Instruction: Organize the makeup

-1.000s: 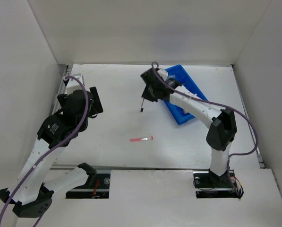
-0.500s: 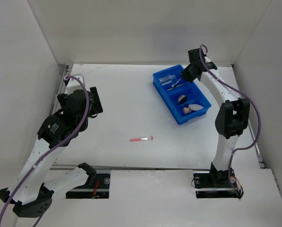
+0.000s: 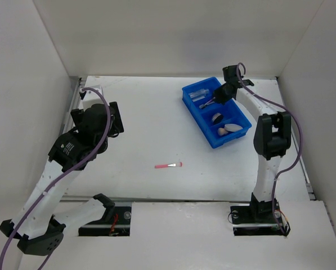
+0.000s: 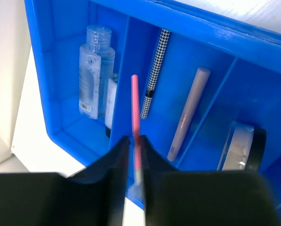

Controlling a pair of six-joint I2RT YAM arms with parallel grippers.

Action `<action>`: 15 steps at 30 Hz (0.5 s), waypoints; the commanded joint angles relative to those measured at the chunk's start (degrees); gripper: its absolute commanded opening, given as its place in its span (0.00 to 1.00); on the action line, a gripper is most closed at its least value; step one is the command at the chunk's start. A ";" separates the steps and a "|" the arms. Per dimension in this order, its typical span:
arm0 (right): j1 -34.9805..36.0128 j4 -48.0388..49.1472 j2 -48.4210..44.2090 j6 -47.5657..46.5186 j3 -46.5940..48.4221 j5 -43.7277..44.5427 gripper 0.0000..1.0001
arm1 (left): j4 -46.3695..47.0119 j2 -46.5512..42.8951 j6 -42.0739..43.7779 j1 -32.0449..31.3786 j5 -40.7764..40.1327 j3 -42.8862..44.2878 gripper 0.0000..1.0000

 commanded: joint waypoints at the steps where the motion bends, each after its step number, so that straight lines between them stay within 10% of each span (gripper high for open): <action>1: -0.30 3.21 0.42 2.57 0.71 -0.63 0.24 | 0.65 -0.25 0.93 -0.02 -1.80 2.39 0.80; 7: -0.30 4.44 -0.72 0.91 0.71 -0.54 0.50 | 0.65 -0.25 0.93 -0.02 -1.80 2.39 0.80; 15: 8.03 10.40 -18.26 -23.75 -8.91 0.62 0.45 | 0.13 -0.86 0.93 -0.02 -2.85 2.39 0.80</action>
